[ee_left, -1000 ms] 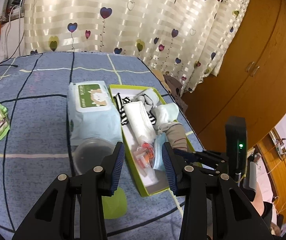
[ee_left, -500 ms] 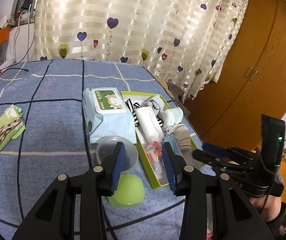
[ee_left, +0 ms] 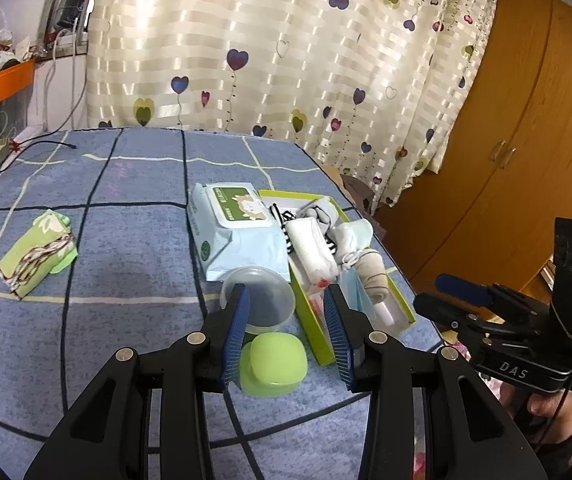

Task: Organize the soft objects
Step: 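Withdraw both open tools from the tray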

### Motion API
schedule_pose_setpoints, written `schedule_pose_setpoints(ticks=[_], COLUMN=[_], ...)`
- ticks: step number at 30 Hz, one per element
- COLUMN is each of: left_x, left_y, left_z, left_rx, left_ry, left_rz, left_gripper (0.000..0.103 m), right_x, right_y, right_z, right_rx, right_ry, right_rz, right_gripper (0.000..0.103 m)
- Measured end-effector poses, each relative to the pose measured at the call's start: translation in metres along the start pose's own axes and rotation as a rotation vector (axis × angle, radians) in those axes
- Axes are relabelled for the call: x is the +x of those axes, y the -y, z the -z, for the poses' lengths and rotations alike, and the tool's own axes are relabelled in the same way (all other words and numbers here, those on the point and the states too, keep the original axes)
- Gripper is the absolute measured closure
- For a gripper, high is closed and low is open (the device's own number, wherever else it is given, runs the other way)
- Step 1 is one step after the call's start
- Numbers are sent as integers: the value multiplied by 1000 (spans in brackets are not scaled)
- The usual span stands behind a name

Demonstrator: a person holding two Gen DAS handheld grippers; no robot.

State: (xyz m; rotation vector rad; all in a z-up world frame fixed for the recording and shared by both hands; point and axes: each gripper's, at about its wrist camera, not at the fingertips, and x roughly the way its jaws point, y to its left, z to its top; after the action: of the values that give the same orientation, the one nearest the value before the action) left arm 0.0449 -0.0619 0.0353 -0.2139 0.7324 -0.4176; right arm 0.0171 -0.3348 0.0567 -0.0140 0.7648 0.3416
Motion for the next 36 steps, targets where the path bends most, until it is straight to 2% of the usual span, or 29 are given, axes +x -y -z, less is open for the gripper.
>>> schedule_pose_setpoints(ticks=[25, 36], left_x=[-1, 3], left_y=[-23, -59], left_z=[4, 9], left_rx=[-30, -82], left_ry=[3, -20], left_rz=[-39, -72], left_gripper=[63, 63], right_x=[6, 26], right_y=[-20, -41], right_z=[-7, -19], right_rx=[-32, -62], right_ry=[2, -21], right_rz=[-46, -77], right_gripper=[47, 47])
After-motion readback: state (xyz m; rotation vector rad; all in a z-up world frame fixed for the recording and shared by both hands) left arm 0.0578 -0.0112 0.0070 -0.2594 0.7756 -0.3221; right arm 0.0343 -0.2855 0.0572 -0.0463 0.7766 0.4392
